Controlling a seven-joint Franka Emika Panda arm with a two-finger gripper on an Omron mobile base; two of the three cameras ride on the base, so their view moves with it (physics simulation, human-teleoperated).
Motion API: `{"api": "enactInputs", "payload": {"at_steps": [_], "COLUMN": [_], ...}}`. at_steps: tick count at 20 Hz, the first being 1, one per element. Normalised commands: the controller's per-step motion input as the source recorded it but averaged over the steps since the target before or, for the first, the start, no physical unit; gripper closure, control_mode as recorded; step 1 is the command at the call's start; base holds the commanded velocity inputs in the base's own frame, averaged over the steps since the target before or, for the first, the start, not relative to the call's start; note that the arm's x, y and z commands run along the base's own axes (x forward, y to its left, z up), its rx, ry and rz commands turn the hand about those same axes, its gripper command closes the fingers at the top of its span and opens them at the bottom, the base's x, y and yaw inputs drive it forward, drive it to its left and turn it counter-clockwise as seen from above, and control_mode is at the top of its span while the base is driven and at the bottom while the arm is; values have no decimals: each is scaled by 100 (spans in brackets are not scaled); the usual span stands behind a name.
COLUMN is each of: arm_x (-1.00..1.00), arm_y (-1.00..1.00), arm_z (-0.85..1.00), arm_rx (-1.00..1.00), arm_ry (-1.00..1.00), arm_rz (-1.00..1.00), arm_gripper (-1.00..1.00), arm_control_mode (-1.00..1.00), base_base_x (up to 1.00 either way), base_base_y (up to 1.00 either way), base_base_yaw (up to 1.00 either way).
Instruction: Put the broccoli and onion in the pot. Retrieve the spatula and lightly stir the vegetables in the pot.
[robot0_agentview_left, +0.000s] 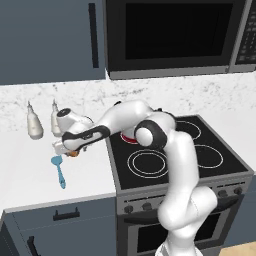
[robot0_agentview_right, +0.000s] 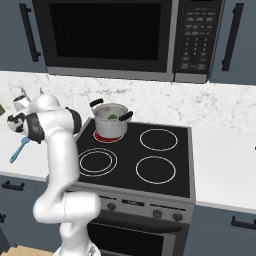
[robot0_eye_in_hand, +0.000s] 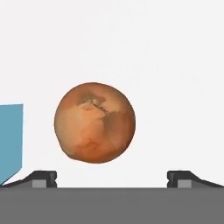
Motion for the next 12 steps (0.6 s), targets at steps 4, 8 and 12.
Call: {"api": "enactInputs", "payload": {"at_steps": [4, 8, 12], "arm_x": [24, 32, 35], "arm_y": [0, 0, 2], "arm_z": [-27, -25, -17], "arm_rx": [0, 0, 0], "arm_ry": [0, 0, 0], "arm_rz": [0, 0, 1], "arm_gripper": [-100, -100, -100], "arm_control_mode": [-100, -100, -100], "base_base_x": [0, 0, 0], "base_base_y": [0, 0, 0], "base_base_yaw": [0, 0, 0]}}
